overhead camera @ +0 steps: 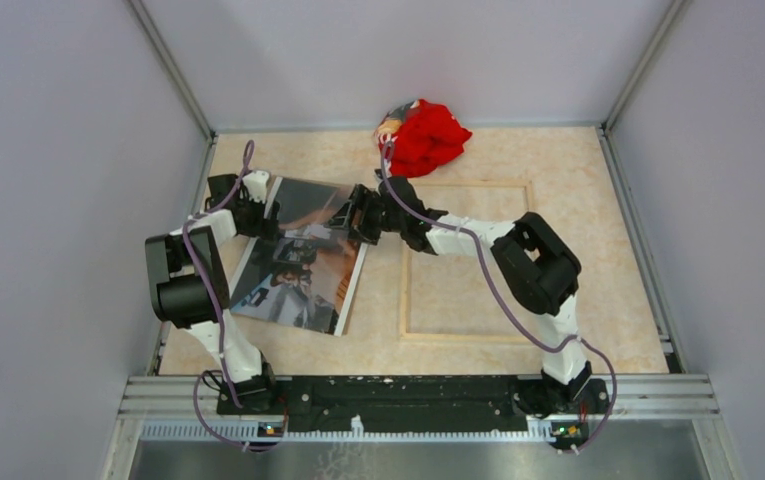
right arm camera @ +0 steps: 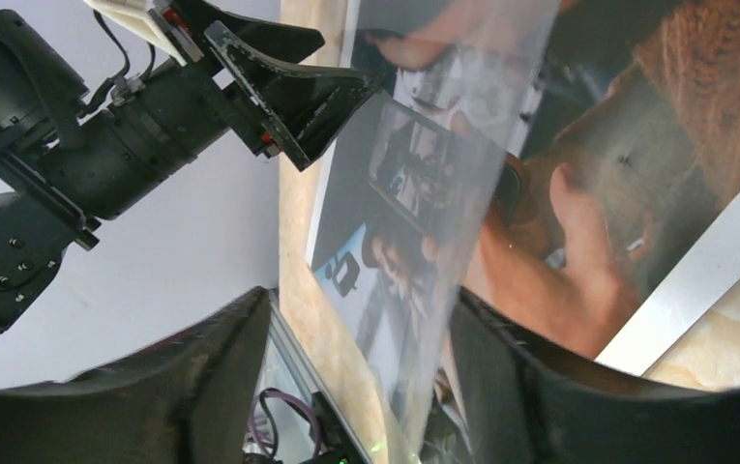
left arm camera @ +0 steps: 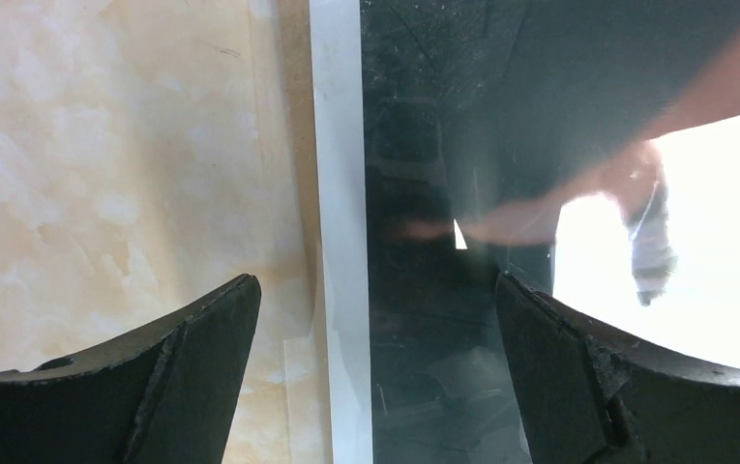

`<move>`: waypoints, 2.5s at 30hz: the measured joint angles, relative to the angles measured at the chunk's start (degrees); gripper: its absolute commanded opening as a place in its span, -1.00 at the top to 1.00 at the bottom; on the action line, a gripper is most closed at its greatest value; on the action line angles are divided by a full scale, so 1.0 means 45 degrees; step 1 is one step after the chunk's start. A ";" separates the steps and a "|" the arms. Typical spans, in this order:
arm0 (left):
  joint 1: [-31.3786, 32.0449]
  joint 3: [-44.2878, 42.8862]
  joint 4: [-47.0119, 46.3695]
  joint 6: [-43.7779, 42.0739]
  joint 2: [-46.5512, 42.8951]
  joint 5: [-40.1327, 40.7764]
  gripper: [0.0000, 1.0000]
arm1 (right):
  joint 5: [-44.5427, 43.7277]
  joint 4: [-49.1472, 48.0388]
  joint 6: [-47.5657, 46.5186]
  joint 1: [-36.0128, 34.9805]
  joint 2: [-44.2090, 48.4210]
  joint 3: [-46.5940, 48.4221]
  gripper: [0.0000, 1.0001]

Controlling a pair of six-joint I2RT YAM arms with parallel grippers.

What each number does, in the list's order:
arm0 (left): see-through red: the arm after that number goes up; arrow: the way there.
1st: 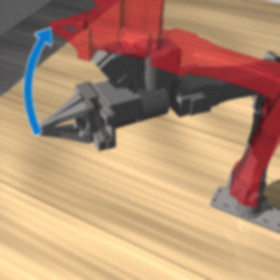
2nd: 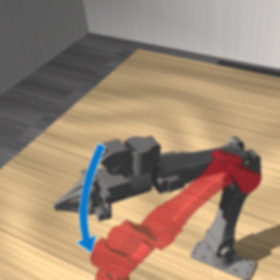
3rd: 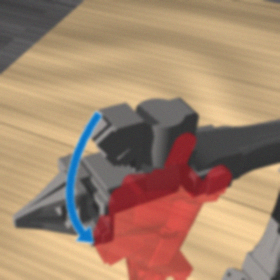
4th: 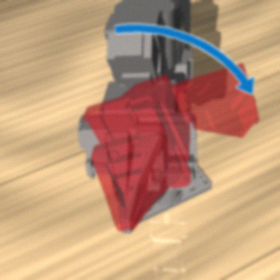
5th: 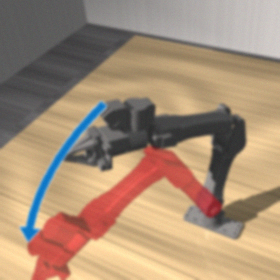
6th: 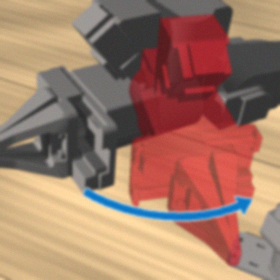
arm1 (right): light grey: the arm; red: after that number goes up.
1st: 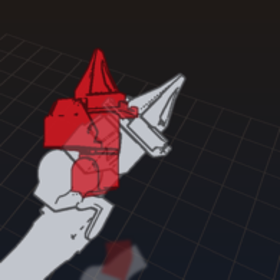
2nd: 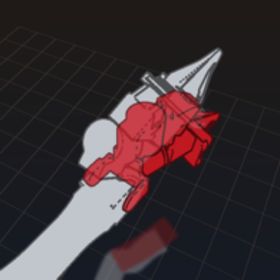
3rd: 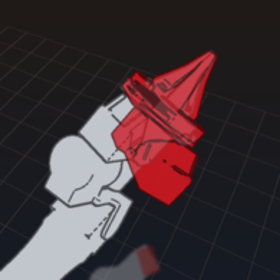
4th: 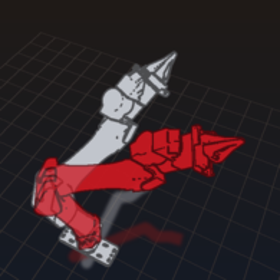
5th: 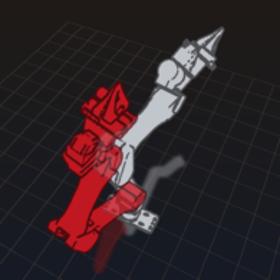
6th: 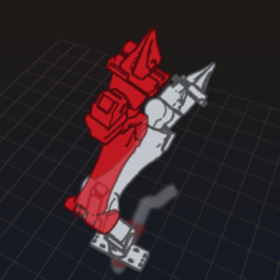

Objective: Put the photo into the frame
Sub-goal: Pick up the photo frame item at the center of the board, then place the photo frame item in the photo frame.

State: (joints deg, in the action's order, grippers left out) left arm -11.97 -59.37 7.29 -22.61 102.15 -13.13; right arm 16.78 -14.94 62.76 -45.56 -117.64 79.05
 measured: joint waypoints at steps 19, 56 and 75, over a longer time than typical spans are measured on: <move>-0.0010 -0.0287 0.1015 0.0010 0.0034 -0.0471 -0.97 | 0.0214 -0.0097 0.0665 0.0015 -0.1044 -0.0044 1.00; -0.0204 -0.2322 0.5863 -0.0889 -0.2220 -0.1700 -0.97 | -0.8534 1.9351 -0.8573 0.1501 0.8767 0.6562 1.00; 0.1957 -0.2234 0.5901 -0.0797 -0.2375 -0.1477 -0.98 | 0.0345 1.5611 -0.8174 0.7912 1.0001 0.0486 1.00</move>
State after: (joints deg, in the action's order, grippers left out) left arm -3.16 -69.43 33.85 -26.20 91.46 -19.77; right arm 18.33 55.31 25.98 -9.96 -72.64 81.23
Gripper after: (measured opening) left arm 0.987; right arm 0.005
